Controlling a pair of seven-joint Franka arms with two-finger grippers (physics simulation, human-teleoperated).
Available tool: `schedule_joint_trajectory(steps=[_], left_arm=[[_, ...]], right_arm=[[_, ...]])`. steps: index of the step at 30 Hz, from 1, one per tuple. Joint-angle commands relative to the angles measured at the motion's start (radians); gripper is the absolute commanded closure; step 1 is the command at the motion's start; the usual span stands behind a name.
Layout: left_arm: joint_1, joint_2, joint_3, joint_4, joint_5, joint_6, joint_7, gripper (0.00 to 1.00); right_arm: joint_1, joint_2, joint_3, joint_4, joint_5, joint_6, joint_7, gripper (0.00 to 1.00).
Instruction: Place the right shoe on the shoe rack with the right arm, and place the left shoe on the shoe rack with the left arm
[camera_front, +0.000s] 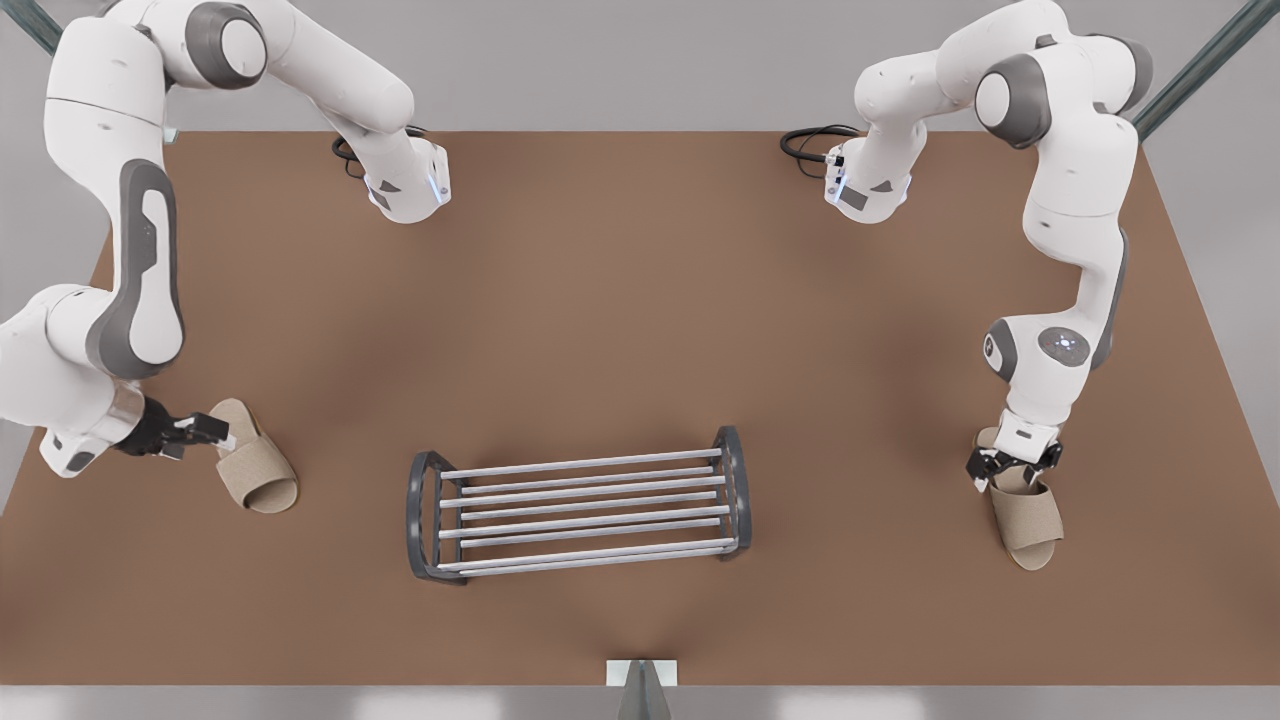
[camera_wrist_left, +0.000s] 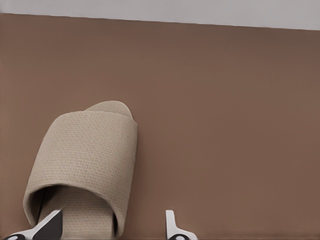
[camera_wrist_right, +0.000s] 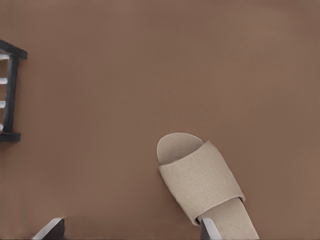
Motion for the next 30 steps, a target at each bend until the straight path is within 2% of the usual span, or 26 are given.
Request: schedule_joint_trajectory(steps=[1, 4, 6, 7, 10, 16, 23, 26, 28, 30], left_arm=[[0.001, 0.004, 0.003, 0.001, 0.0, 0.0, -0.005, 0.0], [0.0, 0.014, 0.003, 0.01, 0.0, 0.0, -0.005, 0.0], [-0.002, 0.025, 0.003, 0.013, -0.001, 0.0, -0.007, 0.0], [-0.002, 0.037, 0.003, 0.025, 0.0, 0.0, -0.007, 0.0], [-0.003, 0.057, 0.003, 0.067, 0.003, 0.0, -0.005, 0.0], [-0.003, 0.097, 0.001, 0.096, 0.005, 0.001, -0.005, 0.0], [-0.005, 0.11, 0.001, 0.096, 0.006, 0.04, -0.002, 0.0], [-0.005, 0.108, 0.001, 0.096, 0.011, 0.04, -0.002, 0.08], [-0.005, 0.108, 0.001, 0.096, 0.009, 0.04, -0.007, 0.4], [-0.005, 0.108, 0.001, 0.096, 0.009, 0.04, -0.007, 0.4]], right_arm=[[0.013, -0.002, 0.051, 0.097, -0.004, -0.313, -0.154, 0.0], [0.133, 0.01, 0.049, 0.126, -0.105, -0.262, -0.114, 0.0], [0.084, 0.064, 0.049, 0.071, -0.139, -0.207, -0.159, 0.0], [0.024, 0.108, 0.046, 0.037, -0.139, -0.103, -0.328, 0.0], [-0.077, 0.144, 0.046, 0.025, -0.141, -0.035, -0.615, 0.0], [-0.162, 0.138, 0.054, -0.073, -0.139, -0.046, -0.977, 0.0], [-0.223, 0.24, 0.054, -0.013, -0.118, -0.043, -1.154, 0.0], [-0.243, 0.257, 0.054, -0.01, -0.112, -0.043, -1.154, 0.0], [-0.246, 0.26, 0.052, -0.009, -0.101, -0.021, -1.151, 0.0], [-0.246, 0.288, 0.051, 0.031, -0.104, 0.002, -1.151, 0.0]])
